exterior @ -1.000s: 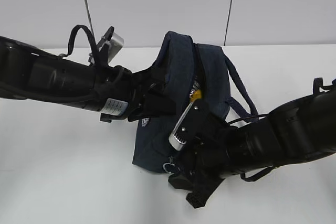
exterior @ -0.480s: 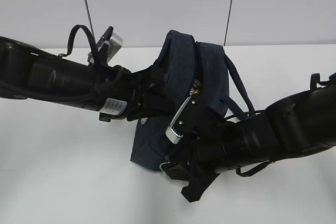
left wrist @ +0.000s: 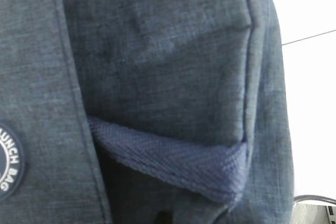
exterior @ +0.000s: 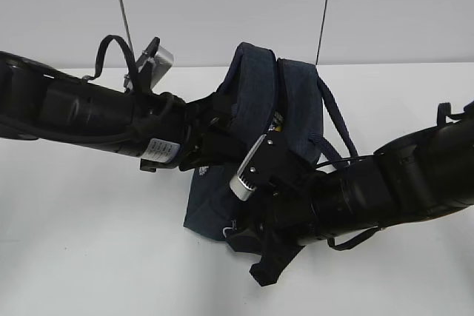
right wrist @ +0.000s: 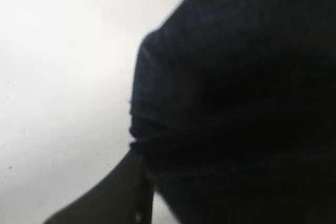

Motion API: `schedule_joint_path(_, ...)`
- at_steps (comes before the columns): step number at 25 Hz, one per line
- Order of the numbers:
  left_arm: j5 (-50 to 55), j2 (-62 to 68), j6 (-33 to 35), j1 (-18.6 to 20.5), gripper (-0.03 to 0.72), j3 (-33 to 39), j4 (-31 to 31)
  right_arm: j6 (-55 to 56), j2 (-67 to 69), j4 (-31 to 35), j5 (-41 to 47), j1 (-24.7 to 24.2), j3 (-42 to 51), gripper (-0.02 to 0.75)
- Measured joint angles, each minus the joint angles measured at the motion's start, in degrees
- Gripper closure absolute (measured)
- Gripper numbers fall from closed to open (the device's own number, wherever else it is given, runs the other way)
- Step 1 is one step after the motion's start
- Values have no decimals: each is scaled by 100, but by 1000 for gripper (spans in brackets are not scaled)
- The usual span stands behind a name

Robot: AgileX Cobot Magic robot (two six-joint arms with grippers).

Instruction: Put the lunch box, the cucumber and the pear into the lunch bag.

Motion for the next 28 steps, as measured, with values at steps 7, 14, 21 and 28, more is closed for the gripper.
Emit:
schedule_joint_path(7, 10, 0, 0, 0, 704, 0, 0, 207, 0, -150, 9, 0, 4, 732)
schedule_joint_path(14, 24, 0, 0, 0, 704, 0, 0, 1019, -178, -913, 9, 0, -10, 732)
schedule_joint_path(21, 62, 0, 0, 0, 704, -7, -28, 2532, -719, -2216, 9, 0, -10, 732)
schedule_joint_path(28, 124, 0, -7, 0, 704, -31, -33, 3768, -1176, -3313, 108, 0, 0, 732)
